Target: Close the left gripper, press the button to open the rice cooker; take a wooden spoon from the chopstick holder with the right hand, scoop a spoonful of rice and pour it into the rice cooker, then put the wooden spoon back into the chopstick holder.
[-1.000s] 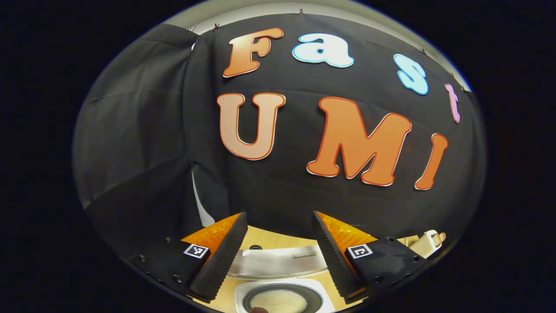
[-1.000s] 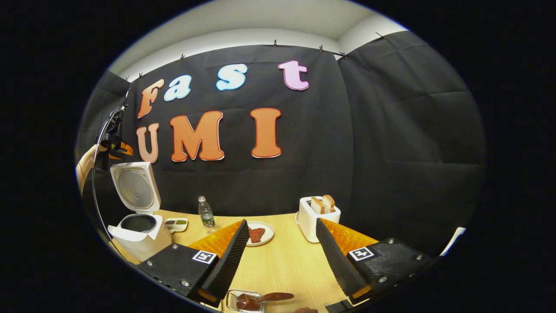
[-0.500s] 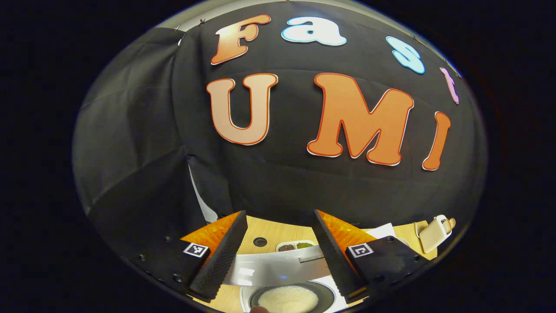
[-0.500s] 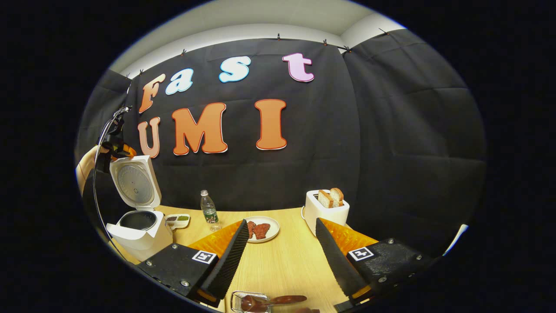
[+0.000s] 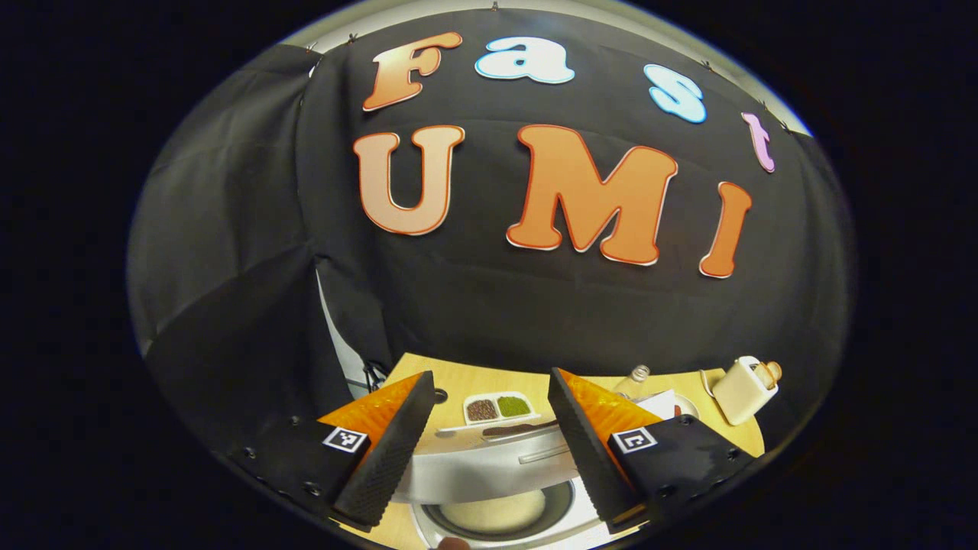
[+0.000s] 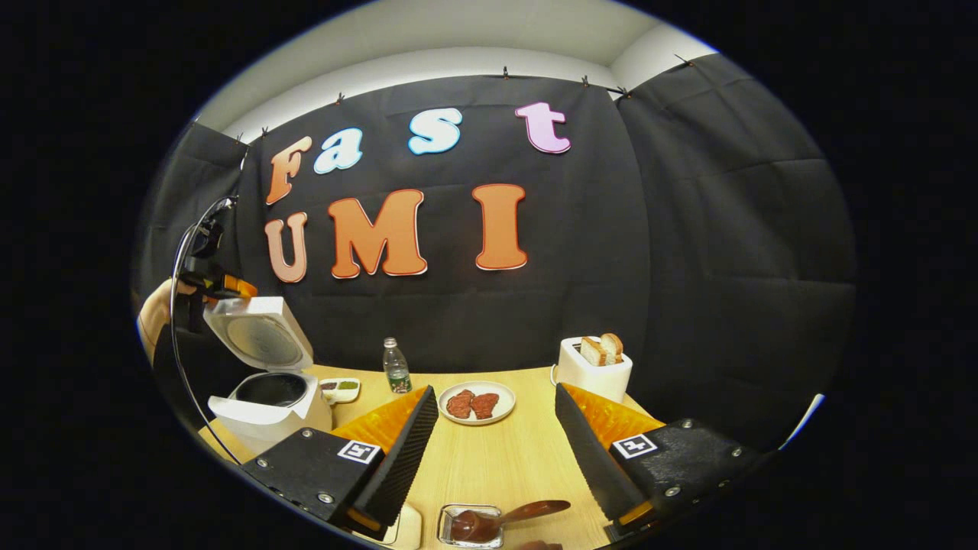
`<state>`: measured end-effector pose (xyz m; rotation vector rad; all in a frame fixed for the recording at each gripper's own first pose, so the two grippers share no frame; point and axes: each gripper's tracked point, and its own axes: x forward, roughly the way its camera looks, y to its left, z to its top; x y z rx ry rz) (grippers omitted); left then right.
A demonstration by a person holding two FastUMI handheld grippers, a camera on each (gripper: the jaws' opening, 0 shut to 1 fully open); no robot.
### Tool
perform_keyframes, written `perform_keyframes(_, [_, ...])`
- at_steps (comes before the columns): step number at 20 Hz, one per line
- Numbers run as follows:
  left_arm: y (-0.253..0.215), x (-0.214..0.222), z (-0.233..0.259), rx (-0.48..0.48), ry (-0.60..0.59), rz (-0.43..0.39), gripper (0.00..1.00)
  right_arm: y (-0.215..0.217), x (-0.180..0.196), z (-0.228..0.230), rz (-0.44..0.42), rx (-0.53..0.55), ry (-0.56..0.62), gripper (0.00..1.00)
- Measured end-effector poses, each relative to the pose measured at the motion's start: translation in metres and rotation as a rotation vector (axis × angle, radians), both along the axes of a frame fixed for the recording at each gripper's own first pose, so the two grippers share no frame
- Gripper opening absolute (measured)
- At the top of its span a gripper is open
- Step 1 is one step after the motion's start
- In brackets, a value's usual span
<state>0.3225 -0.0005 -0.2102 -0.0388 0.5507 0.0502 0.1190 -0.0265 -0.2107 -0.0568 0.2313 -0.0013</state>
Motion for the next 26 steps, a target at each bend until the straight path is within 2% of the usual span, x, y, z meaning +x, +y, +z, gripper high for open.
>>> perform_keyframes(3, [-0.013,-0.034,-0.017,0.058,0.003,-0.039,0.99,0.008,-0.015,-0.001,0.011,0.008,-0.013,0.95])
perform_keyframes(9, [-0.035,-0.079,-0.058,0.044,0.002,-0.075,0.99,0.029,-0.034,-0.030,0.067,0.054,0.038,0.95])
perform_keyframes(12, [-0.032,-0.092,-0.085,0.005,0.041,-0.045,1.00,0.030,-0.038,-0.044,0.071,0.071,0.070,0.95])
perform_keyframes(15, [-0.029,-0.096,-0.101,0.050,0.042,-0.046,1.00,0.028,-0.041,-0.048,0.069,0.075,0.078,0.95])
perform_keyframes(20, [-0.030,-0.098,-0.116,0.058,0.052,-0.043,1.00,0.022,-0.040,-0.050,0.057,0.082,0.073,0.95])
perform_keyframes(25, [-0.029,-0.107,-0.151,0.095,0.116,-0.047,1.00,0.013,-0.036,-0.049,0.036,0.065,0.062,0.95])
perform_keyframes(26, [-0.028,-0.104,-0.146,0.104,0.078,-0.047,1.00,0.010,-0.035,-0.049,0.028,0.058,0.058,0.95])
